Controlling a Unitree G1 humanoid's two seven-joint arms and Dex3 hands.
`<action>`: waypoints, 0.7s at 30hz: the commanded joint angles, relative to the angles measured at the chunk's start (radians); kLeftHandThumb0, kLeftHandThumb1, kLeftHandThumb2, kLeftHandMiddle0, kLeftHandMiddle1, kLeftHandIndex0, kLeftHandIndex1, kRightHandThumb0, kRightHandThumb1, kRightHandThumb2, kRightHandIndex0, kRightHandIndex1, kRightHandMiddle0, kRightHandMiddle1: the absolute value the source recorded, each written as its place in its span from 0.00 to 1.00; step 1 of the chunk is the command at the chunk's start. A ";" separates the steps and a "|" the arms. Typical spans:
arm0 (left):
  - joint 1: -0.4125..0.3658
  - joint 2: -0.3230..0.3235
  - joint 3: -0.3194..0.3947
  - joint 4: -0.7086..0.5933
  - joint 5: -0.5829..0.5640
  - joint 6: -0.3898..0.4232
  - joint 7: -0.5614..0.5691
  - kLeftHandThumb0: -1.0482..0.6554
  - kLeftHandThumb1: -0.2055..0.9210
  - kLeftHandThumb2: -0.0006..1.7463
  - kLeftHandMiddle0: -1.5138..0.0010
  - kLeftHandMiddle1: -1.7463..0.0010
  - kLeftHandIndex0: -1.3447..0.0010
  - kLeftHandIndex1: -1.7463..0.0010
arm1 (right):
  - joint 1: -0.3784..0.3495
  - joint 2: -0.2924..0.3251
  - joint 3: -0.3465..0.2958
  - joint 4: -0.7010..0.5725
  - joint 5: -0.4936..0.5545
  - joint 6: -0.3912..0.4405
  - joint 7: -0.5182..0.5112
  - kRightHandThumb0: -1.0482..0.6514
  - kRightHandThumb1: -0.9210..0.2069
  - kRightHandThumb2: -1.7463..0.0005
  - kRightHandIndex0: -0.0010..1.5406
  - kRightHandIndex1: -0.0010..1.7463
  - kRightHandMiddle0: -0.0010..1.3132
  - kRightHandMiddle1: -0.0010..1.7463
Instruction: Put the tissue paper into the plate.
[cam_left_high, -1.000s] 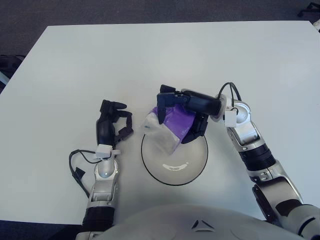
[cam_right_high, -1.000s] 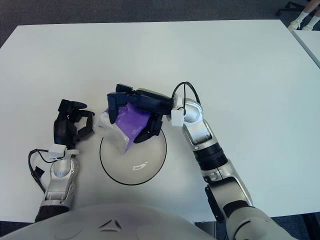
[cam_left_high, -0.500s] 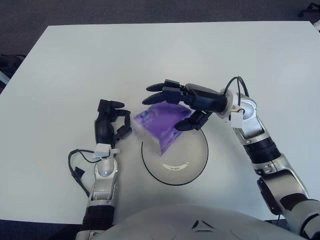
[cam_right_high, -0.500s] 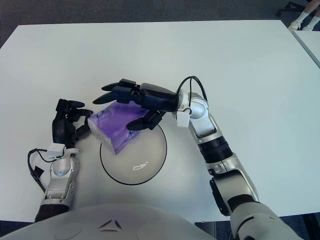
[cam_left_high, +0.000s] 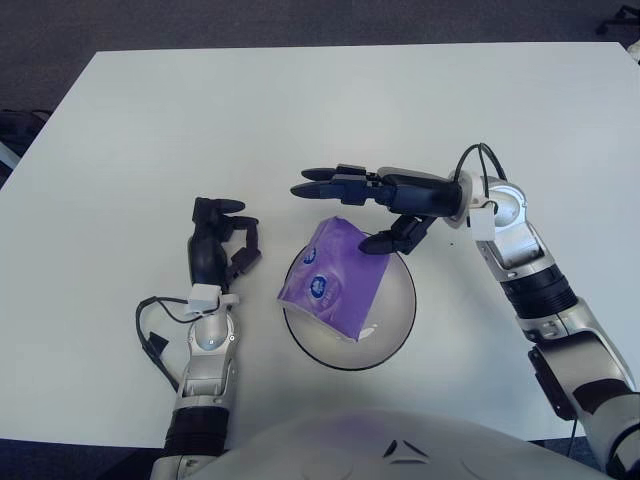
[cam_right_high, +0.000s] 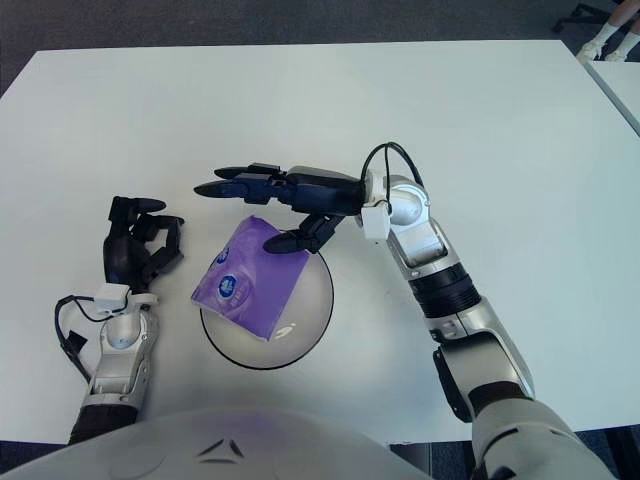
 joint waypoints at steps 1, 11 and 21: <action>0.070 -0.002 0.003 0.186 0.011 0.010 -0.008 0.61 0.80 0.42 0.63 0.23 0.85 0.00 | -0.007 -0.016 -0.005 -0.038 0.018 0.050 0.011 0.00 0.00 0.64 0.00 0.00 0.00 0.00; 0.085 0.000 -0.013 0.146 0.025 0.015 -0.008 0.61 0.83 0.39 0.64 0.23 0.86 0.00 | 0.043 -0.036 -0.060 -0.088 0.001 0.105 -0.045 0.01 0.00 0.57 0.00 0.00 0.00 0.00; 0.092 -0.001 -0.017 0.143 0.021 -0.020 -0.017 0.61 0.78 0.44 0.63 0.22 0.84 0.00 | 0.063 0.035 -0.130 0.042 -0.044 -0.046 -0.196 0.04 0.00 0.53 0.00 0.00 0.00 0.00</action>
